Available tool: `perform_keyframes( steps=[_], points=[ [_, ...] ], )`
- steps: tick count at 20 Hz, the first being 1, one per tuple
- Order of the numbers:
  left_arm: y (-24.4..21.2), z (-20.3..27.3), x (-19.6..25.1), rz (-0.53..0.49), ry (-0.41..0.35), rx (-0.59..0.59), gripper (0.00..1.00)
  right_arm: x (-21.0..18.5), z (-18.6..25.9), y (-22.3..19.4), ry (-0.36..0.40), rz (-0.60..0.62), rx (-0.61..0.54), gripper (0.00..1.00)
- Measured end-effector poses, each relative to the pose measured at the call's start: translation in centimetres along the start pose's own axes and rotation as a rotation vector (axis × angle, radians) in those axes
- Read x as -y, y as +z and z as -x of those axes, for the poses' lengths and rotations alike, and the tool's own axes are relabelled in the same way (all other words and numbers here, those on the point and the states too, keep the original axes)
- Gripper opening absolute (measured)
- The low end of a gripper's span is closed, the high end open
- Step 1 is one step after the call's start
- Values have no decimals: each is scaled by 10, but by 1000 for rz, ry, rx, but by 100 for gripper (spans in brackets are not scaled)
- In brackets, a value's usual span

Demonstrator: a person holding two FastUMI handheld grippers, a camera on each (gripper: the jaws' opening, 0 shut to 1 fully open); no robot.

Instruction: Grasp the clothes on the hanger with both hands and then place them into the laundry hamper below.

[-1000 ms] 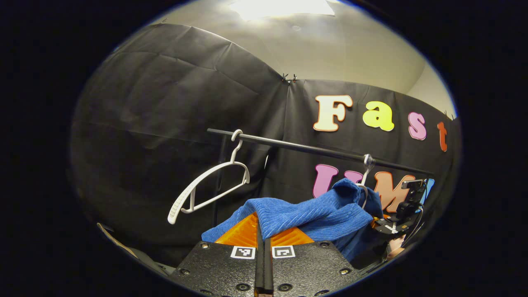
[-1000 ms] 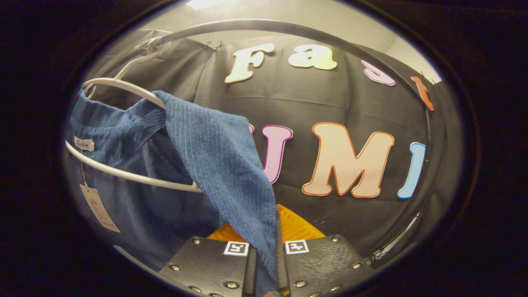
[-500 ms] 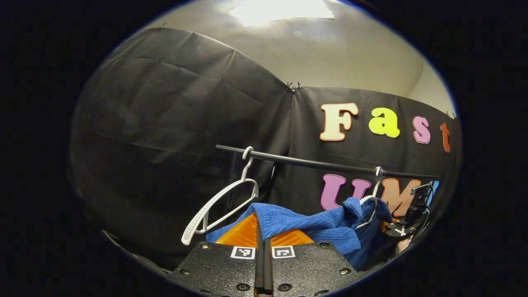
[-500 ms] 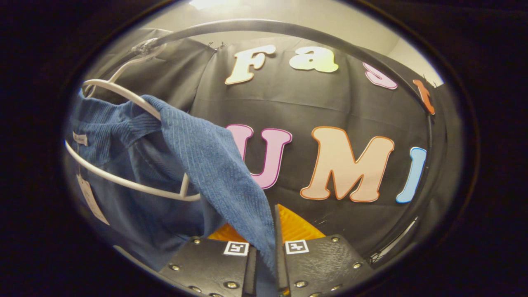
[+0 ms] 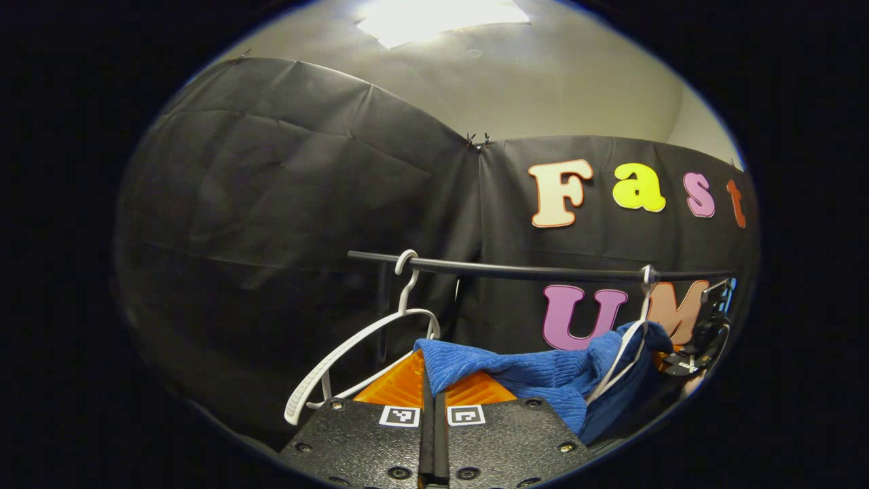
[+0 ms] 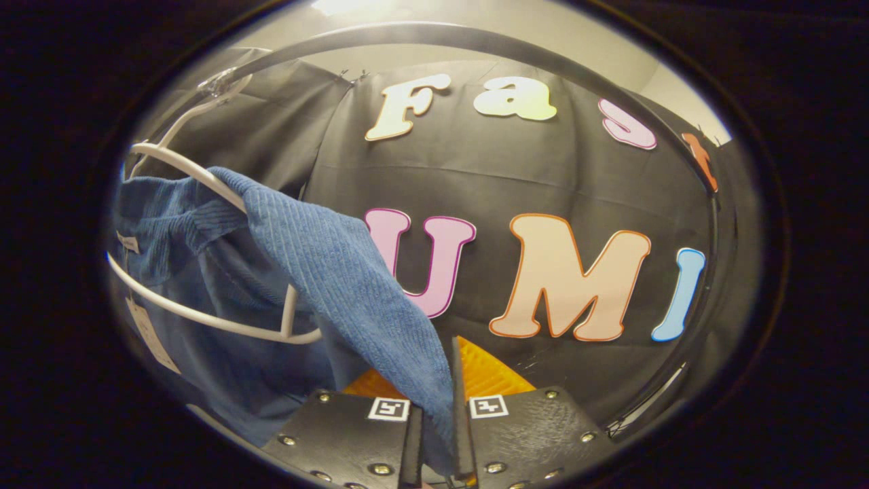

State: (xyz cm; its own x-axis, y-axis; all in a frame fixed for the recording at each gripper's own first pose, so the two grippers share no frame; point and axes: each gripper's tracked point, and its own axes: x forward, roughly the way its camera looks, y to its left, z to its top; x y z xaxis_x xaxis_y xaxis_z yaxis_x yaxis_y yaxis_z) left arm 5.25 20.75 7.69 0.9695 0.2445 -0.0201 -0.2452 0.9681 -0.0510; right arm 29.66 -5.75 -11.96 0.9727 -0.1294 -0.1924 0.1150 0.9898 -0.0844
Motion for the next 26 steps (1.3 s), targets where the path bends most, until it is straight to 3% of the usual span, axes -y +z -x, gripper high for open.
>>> perform_keyframes(
  steps=[10, 18, 26],
  points=[
    [-35, -29, 10, 26, -19, -57, 0, 16, -21, -2, -38, 16, -11, 18],
    [-60, -41, 18, 28, -58, -98, 0, 45, -38, -5, -129, 26, -6, 12],
    [-94, -42, 22, 41, -55, -160, 0, 42, -26, -56, -124, 41, -77, 12]
  ],
)
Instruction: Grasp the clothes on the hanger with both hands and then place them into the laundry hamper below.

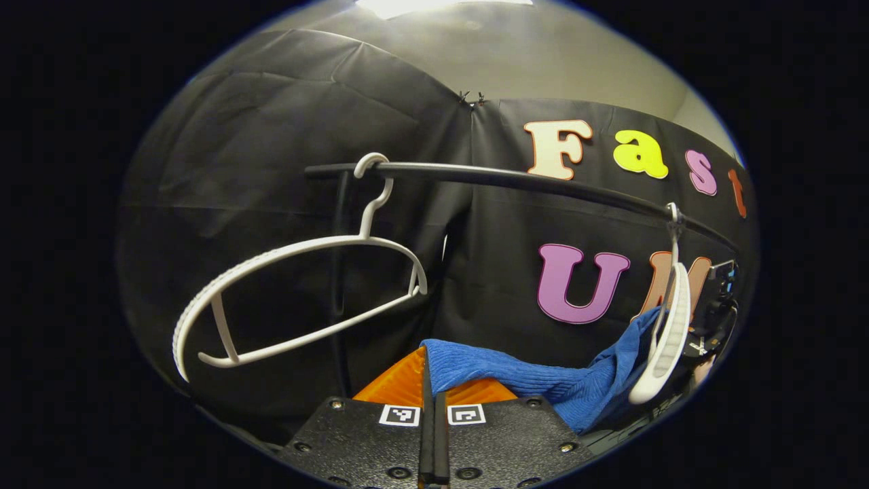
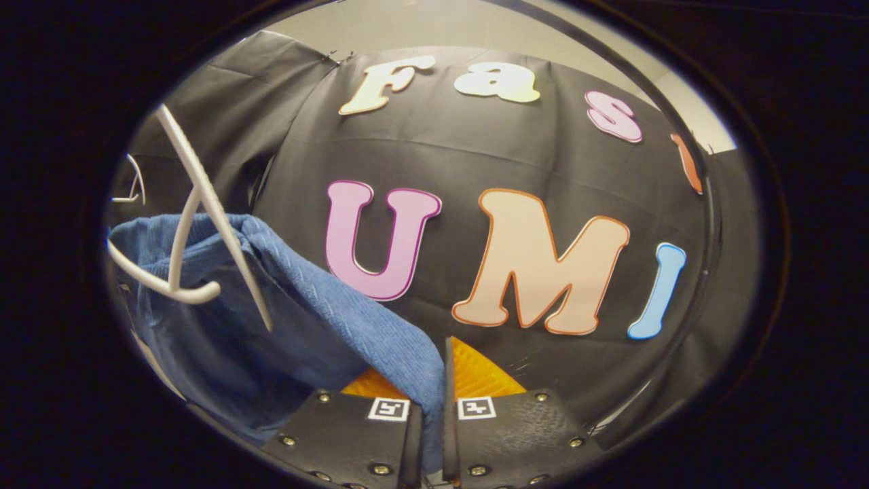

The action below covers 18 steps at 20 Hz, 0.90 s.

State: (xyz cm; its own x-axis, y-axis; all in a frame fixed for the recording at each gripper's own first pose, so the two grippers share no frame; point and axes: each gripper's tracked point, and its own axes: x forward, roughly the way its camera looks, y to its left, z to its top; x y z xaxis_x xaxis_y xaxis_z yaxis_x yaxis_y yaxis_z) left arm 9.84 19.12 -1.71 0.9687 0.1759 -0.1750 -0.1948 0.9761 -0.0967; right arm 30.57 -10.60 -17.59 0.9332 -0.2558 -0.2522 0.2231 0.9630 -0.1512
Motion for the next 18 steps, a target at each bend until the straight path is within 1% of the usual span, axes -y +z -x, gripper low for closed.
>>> perform_keyframes(
  steps=[3, 6, 7, 8, 11, 15, 16, 17, 18],
  points=[
    [-15, 1, -6, -4, 17, -25, 1, -3, -1, -19, 16, -4, -41, 12],
    [-31, 6, -10, -9, 29, -54, 1, -15, 14, -38, 51, -6, -70, 12],
    [-38, 10, -11, -12, 32, -67, 2, -18, 17, -45, 61, 1, -81, 12],
    [-43, 13, -13, -17, 36, -79, 1, -19, 22, -51, 64, 14, -89, 12],
    [-60, 22, -12, -42, 44, -106, 1, -28, 37, -68, 92, 26, -115, 12],
    [-77, 42, -5, -55, 24, -126, 1, -39, 62, -83, 134, 28, -142, 12],
    [-80, 46, -3, -62, 17, -127, 1, -40, 68, -85, 142, 31, -146, 14],
    [-83, 52, 1, -69, 10, -130, 0, -42, 75, -86, 152, 32, -148, 14],
    [-85, 57, 5, -76, 0, -136, 1, -44, 81, -86, 163, 32, -148, 12]
  ],
)
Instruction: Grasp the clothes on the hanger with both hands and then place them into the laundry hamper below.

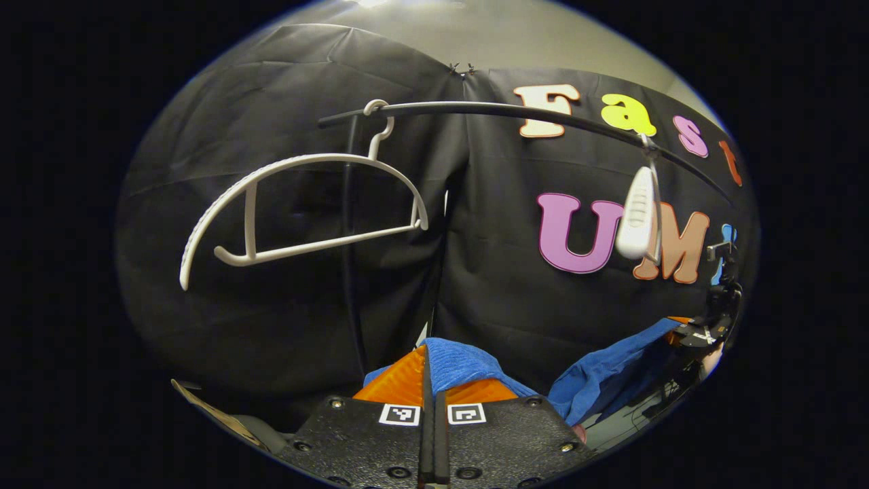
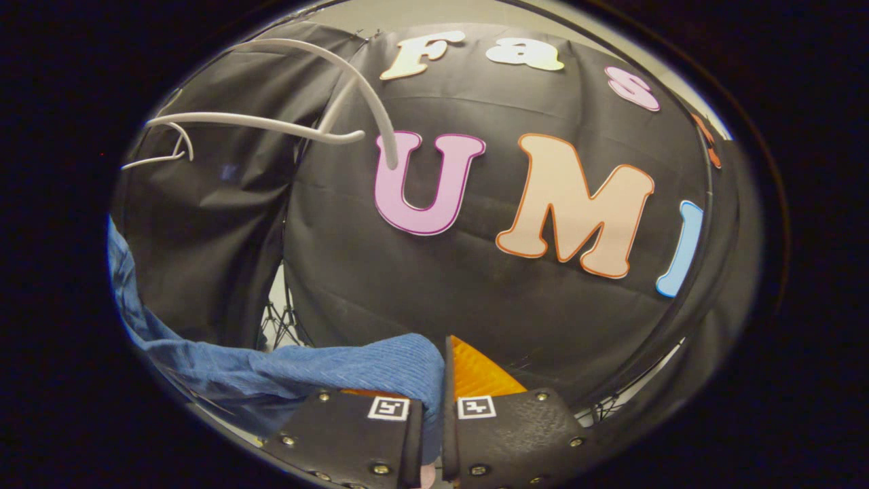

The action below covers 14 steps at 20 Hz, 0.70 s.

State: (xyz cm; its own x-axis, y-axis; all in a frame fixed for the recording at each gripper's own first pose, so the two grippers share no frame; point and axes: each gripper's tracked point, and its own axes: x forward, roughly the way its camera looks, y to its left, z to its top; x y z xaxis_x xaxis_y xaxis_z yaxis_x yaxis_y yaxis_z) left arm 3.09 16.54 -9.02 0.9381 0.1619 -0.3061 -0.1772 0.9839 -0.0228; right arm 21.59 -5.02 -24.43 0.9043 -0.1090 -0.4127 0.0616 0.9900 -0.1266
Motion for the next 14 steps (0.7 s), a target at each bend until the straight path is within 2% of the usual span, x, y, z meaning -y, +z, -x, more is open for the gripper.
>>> perform_keyframes(
  steps=[5, 10, 14],
  points=[
    [-15, 13, 29, -22, -72, -13, 1, -7, 35, 6, 40, 1, 22, 12],
    [-23, 18, 77, -50, -184, -22, 1, -1, 69, 24, 54, -24, 62, 10],
    [-27, 18, 120, -57, -280, -24, 1, 7, 84, 35, 60, -64, 81, 14]
  ],
)
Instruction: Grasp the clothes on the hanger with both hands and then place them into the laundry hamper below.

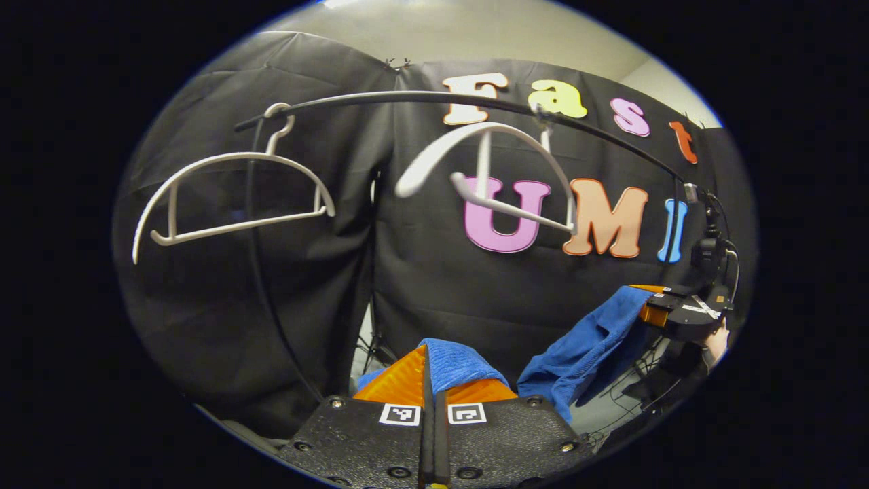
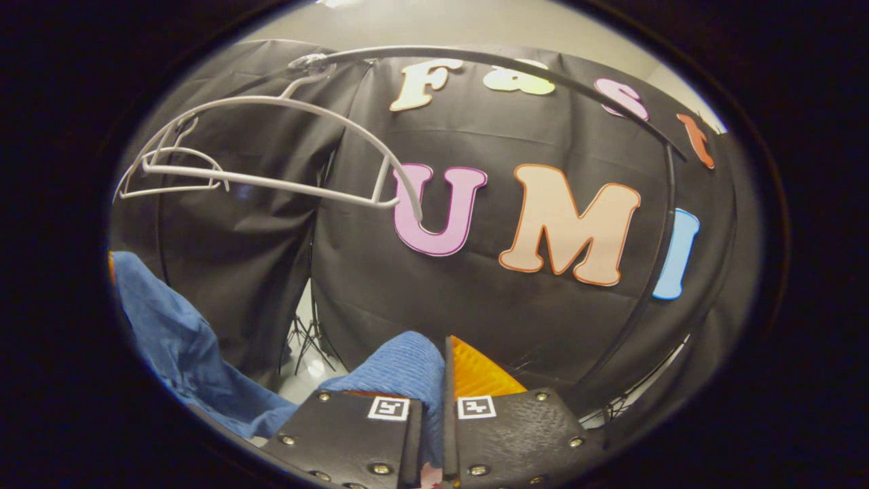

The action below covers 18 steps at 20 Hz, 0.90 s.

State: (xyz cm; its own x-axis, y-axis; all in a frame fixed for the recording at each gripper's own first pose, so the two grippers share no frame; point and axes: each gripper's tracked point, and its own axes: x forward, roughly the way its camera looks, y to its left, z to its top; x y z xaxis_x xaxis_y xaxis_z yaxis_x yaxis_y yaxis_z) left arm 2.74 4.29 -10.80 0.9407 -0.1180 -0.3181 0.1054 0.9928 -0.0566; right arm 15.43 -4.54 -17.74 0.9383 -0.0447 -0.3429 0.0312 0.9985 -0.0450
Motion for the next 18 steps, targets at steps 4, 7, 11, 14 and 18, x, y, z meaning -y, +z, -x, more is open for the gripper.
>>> perform_keyframes(
  steps=[4, 7, 11, 14, 18],
  points=[
    [-2, -16, 44, 4, -114, 6, 1, -5, 16, 2, 18, -3, 9, 12],
    [-2, -35, 78, 7, -203, 6, 1, -11, 25, 0, 27, -13, 8, 12],
    [-9, -55, 124, 20, -308, -11, 1, -13, 25, -12, 35, -36, -17, 12],
    [-29, -64, 144, 1, -343, -43, 1, -15, 23, -31, 37, -49, -55, 12],
    [-63, -76, 160, -21, -371, -107, 1, -19, 19, -68, 42, -62, -126, 12]
  ],
)
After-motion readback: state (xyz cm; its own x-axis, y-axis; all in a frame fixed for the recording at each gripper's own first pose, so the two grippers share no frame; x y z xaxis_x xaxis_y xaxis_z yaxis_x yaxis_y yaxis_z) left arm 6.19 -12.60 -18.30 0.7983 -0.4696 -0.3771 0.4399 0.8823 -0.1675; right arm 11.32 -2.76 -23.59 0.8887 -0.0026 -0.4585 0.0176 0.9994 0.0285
